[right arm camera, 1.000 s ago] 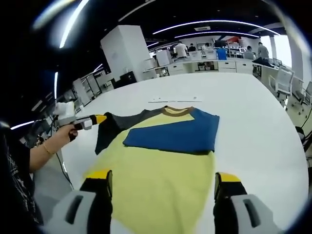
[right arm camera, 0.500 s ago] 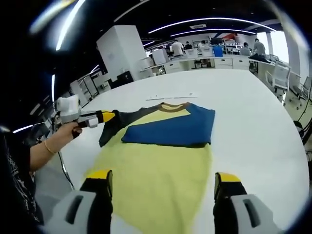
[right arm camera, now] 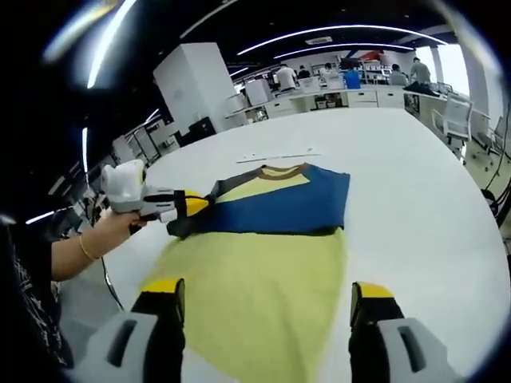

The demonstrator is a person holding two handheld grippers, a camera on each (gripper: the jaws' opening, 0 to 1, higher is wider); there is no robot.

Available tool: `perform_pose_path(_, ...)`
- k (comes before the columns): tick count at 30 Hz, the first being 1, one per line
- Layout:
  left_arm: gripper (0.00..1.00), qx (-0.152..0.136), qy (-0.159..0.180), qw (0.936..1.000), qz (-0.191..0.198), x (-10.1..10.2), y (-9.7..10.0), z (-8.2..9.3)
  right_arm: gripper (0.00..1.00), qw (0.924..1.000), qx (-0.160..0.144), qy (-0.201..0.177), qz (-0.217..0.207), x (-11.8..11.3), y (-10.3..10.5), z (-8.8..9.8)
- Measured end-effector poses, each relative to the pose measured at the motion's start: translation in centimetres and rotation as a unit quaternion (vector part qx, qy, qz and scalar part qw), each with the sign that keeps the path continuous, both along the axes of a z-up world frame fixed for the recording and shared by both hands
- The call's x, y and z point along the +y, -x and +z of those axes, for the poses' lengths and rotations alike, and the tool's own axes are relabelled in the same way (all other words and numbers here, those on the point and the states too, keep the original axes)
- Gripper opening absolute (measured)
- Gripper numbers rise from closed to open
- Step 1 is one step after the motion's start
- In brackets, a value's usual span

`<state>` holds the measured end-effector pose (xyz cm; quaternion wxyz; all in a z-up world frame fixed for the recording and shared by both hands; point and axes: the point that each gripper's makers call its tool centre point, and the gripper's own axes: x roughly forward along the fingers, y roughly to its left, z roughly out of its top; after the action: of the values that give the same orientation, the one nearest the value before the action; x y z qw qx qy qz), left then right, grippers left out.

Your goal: Fold the garment on the visible template until the final outline fits inside the template.

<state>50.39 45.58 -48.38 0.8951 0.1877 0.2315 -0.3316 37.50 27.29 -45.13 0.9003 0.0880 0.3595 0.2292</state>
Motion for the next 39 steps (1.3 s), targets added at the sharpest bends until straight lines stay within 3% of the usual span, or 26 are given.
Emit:
perform_pose_path(12, 0.00, 0.031, -0.032, 0.9989, -0.016, -0.8, 0.8, -3.6, 0.85, 1.0000, 0.000, 0.000, 0.005, 0.3, -0.1, -0.2)
perform_pose_path(20, 0.00, 0.028, -0.049, 0.9981, -0.025, -0.9, 0.7, -4.9, 0.86, 0.9998, -0.008, 0.011, 0.015, 0.5, -0.2, 0.0)
perform_pose_path(27, 0.03, 0.007, -0.079, 0.9960, -0.041, -1.0, 0.6, -4.7, 0.86, 0.9998, -0.009, 0.009, 0.016, 0.7, -0.2, 0.1)
perform_pose_path(29, 0.07, 0.005, -0.064, 0.9973, -0.035, -1.1, 0.5, -4.4, 0.87, 0.9997, -0.011, 0.010, 0.018, 0.7, -0.1, 0.1)
perform_pose_path(31, 0.18, 0.024, -0.026, 0.9991, -0.025, -1.4, 0.6, -4.2, 0.87, 0.9997, -0.013, 0.010, 0.020, 0.8, -0.1, 0.3)
perform_pose_path(34, 0.34, 0.020, -0.028, 0.9991, -0.023, -1.2, 0.5, -3.9, 0.87, 0.9996, -0.015, 0.010, 0.020, 0.9, -0.2, 0.5)
perform_pose_path(39, 0.43, 0.007, 0.003, 0.9996, -0.026, -0.9, 0.7, -1.4, 0.87, 0.9996, -0.018, 0.009, 0.022, 0.9, -0.1, 0.7)
